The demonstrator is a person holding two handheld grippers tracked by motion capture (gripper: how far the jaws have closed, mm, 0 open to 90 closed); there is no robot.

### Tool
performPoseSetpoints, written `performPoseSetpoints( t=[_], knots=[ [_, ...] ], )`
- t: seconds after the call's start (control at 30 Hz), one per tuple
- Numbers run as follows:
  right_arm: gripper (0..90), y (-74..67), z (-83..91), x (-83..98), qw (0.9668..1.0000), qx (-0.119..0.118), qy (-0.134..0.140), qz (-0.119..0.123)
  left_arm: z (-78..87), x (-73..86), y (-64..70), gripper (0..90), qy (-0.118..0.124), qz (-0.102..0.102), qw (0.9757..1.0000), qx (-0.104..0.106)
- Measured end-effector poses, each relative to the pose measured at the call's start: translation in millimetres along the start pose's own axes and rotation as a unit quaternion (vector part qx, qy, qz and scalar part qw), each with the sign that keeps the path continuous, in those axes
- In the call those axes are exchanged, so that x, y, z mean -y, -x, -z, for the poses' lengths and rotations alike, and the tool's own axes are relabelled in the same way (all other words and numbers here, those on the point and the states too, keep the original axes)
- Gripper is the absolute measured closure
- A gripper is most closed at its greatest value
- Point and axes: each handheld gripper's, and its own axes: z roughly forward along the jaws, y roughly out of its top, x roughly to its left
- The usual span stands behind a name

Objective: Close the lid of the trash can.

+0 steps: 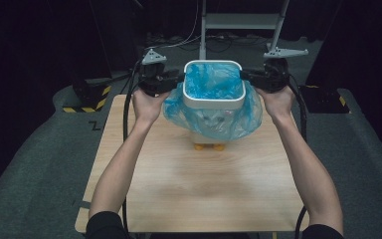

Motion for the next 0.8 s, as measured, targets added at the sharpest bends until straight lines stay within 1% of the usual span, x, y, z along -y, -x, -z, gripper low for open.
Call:
performPoseSetpoints(
  t=[0.1, 0.13, 0.2, 0.23, 0.27, 0.33, 0.37, 0.4, 0.43, 0.47, 0.5, 0.53, 0.57, 0.63, 0.67, 0.73, 0.8],
  knots=[
    [78.0, -0.5, -0.4, 0.9, 1.0000, 0.001, 0.002, 0.002, 0.3, 1.6, -0.1, 68.9, 0.000, -0.004, 1.0000, -0.004],
    [78.0, -0.4, -0.4, 1.4, 1.0000, 0.002, 0.003, 0.003, -2.1, 2.9, -0.2, 70.3, -0.021, -0.009, 0.9996, -0.016],
    [77.9, 1.0, 0.0, 3.5, 1.0000, 0.003, 0.007, -0.001, -8.5, 9.3, -2.4, 70.3, -0.048, -0.014, 0.9986, -0.018],
    [78.0, 2.3, 0.4, 4.4, 0.9999, 0.001, 0.009, -0.004, -11.6, 13.6, -3.7, 70.3, -0.054, -0.009, 0.9984, -0.017],
    [78.0, 3.3, 1.0, 5.0, 0.9999, 0.001, 0.010, -0.007, -13.0, 17.2, -5.1, 70.3, -0.050, -0.002, 0.9986, -0.015],
    [78.0, 4.0, 1.9, 5.4, 0.9999, 0.002, 0.008, -0.007, -11.0, 20.0, -7.0, 70.2, -0.027, 0.015, 0.9995, -0.006],
    [77.9, 3.6, 2.3, 5.1, 1.0000, 0.002, 0.007, -0.006, -9.5, 19.4, -6.8, 69.9, -0.019, 0.020, 0.9996, -0.003],
    [77.9, 2.8, 2.5, 4.6, 1.0000, 0.003, 0.005, -0.003, -8.2, 18.2, -5.9, 69.4, -0.015, 0.019, 0.9997, -0.003],
    [77.4, 2.0, 2.7, 4.3, 1.0000, 0.003, 0.005, -0.001, -6.5, 16.4, -4.1, 68.9, -0.017, 0.013, 0.9998, -0.005],
    [76.1, 0.9, 3.4, 4.0, 1.0000, 0.004, 0.009, 0.000, -5.2, 15.5, -2.8, 68.8, -0.018, 0.008, 0.9997, -0.011],
    [75.0, 0.4, 4.2, 3.8, 0.9999, 0.005, 0.012, 0.001, -2.9, 14.7, -2.2, 67.6, -0.016, 0.004, 0.9998, -0.012],
    [75.0, 0.4, 4.2, 3.8, 0.9999, 0.005, 0.012, 0.001, -2.9, 14.7, -2.2, 66.1, -0.016, 0.004, 0.9998, -0.012],
    [71.3, -0.4, 8.9, 3.6, 0.9995, 0.002, 0.030, -0.004, 2.5, 14.2, -2.4, 63.1, -0.012, 0.007, 0.9998, -0.012],
    [68.6, -1.1, 13.9, 5.3, 0.9993, 0.000, 0.037, -0.005, 8.4, 17.0, -2.4, 59.2, -0.005, 0.013, 0.9998, -0.012],
    [67.2, -2.1, 17.5, 8.0, 0.9994, 0.000, 0.035, -0.004, 11.9, 19.8, -2.1, 57.6, -0.002, 0.013, 0.9998, -0.014],
    [66.7, -3.6, 24.3, 15.8, 0.9994, 0.008, 0.034, 0.003, 18.2, 27.0, -1.7, 56.0, 0.004, 0.015, 0.9998, -0.016],
    [66.5, -3.1, 32.9, 25.2, 0.9993, 0.014, 0.034, 0.002, 23.0, 32.7, -2.4, 54.8, 0.005, 0.017, 0.9998, -0.014]
  ],
)
